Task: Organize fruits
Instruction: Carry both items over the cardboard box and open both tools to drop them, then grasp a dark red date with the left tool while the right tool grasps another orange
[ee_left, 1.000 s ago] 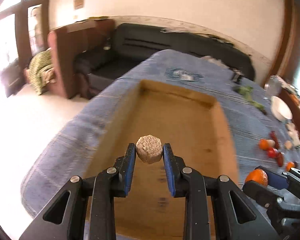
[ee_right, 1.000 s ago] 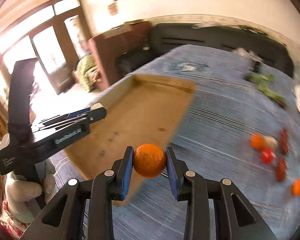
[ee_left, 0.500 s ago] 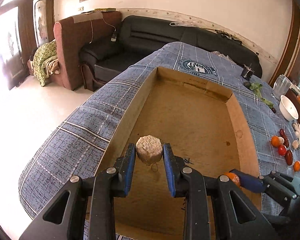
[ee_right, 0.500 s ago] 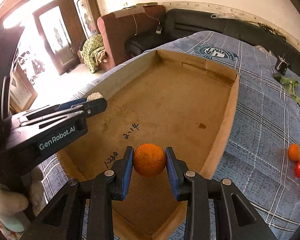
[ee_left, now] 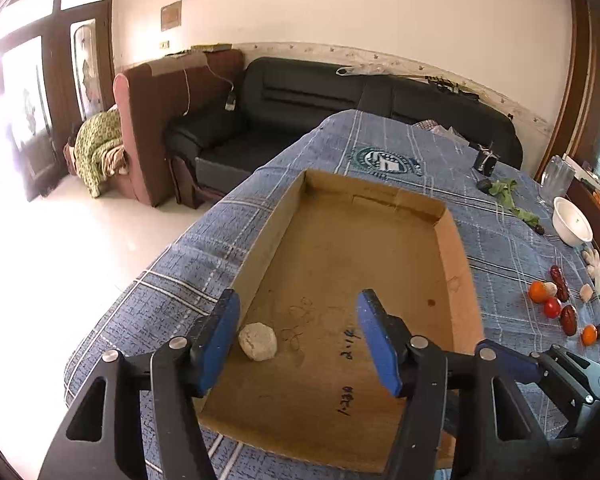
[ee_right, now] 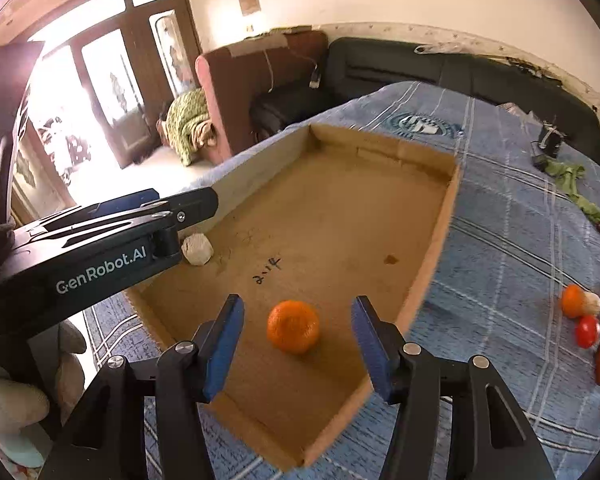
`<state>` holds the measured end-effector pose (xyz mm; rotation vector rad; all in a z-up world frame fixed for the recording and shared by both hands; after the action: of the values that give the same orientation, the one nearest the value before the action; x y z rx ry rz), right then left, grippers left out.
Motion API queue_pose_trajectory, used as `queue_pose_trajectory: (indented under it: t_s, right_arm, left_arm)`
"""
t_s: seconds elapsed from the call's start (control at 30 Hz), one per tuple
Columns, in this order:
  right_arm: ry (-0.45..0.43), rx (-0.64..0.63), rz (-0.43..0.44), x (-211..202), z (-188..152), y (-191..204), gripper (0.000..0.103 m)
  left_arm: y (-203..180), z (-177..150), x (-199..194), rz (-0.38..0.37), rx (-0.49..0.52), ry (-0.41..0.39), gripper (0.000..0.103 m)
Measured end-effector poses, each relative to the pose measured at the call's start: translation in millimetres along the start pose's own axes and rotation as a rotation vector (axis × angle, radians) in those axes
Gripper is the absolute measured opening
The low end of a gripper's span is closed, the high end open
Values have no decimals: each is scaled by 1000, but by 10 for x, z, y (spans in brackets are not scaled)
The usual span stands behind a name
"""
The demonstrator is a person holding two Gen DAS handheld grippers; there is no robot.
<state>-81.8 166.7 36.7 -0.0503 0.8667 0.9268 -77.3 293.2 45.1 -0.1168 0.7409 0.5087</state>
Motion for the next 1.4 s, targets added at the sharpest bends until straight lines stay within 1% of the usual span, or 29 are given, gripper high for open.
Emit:
queue_pose_trajectory:
  t_s: [0.17, 0.3, 0.33, 0.37, 0.4, 0.43, 0.5, 0.57, 0.63, 0.8, 0.9, 1.0, 1.03, 1.1, 1.13, 1.17, 1.2, 1.23, 1.27, 1.33, 1.4]
  right_arm:
    - [-57, 55, 0, -328, -70, -169, 67]
    - [-116, 99, -33, -677, -169, -405, 73]
    - [-129, 111, -44, -757, -198, -471, 74]
    - [-147, 130, -69, -885, -252, -590, 75]
    - [-157, 142, -87, -963, -289, -679, 76]
    - [-167, 157, -109, -1058, -341, -774, 76]
    - [-183, 201, -175, -1313, -516, -1043, 76]
    - [-191, 238, -228, -1500, -648, -1263, 76]
    - [-195, 301, -296, -1714, -837, -1575, 76]
    - [-203, 428, -396, -2060, -1158, -2149, 76]
    - [-203, 463, -416, -2161, -1226, -2374, 76]
    - [-195, 458, -449, -2162, -1173, -2523, 76]
    - [-192, 459, -455, -2142, -1141, -2581, 76]
    - [-186, 464, -452, -2090, -1119, -2685, 76]
    - [-183, 465, -453, -2074, -1121, -2700, 76]
    - [-177, 466, -455, -2032, -1106, -2749, 75]
    - [-167, 465, -458, -1978, -1092, -2795, 73]
    - [-159, 465, -457, -1938, -1092, -2824, 67]
    - [-148, 466, -458, -1893, -1094, -2851, 64]
    - [-137, 468, -460, -1827, -1110, -2890, 62]
    - [-126, 468, -458, -1775, -1130, -2917, 58]
  left_arm:
    - [-181, 41, -196, -10, 32, -36, 61]
    - [-424, 74, -382, -42, 58, -82, 62]
    - [-479, 84, -423, -54, 61, -93, 64]
    - [-542, 90, -465, -71, 63, -105, 70]
    - [-617, 101, -515, -100, 64, -118, 75]
    - [-683, 109, -546, -128, 63, -126, 82]
    - [-825, 114, -576, -180, 62, -127, 83]
    - [-1007, 97, -542, -219, 81, -103, 83]
    - [-1233, 43, -473, -255, 113, -63, 83]
    - [-1890, -178, -337, -366, 206, 40, 83]
    - [-2257, -319, -292, -422, 269, 79, 83]
    - [-2594, -460, -259, -478, 321, 124, 83]
    - [-2679, -488, -255, -493, 331, 134, 81]
    - [-2881, -529, -245, -535, 358, 149, 70]
    - [-2954, -540, -234, -543, 369, 150, 62]
    - [-3033, -551, -218, -547, 385, 154, 56]
    - [-3111, -563, -203, -545, 400, 163, 54]
    - [-3147, -571, -204, -550, 403, 167, 54]
    - [-3203, -573, -211, -568, 404, 173, 54]
    - [-3324, -566, -243, -604, 410, 174, 54]
    - [-3419, -568, -261, -619, 421, 169, 54]
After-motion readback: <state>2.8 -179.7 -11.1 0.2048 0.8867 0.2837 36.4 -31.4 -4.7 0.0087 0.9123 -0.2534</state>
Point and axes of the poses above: each gripper's, at about its wrist camera, not at the fingertips, and x roughly the way its jaws point, y to its left, z to its top, the point moved 7 cm from there along x, roughly the way its jaws point, and after that the axes turned 11 degrees about z, right-handed, at the moved point
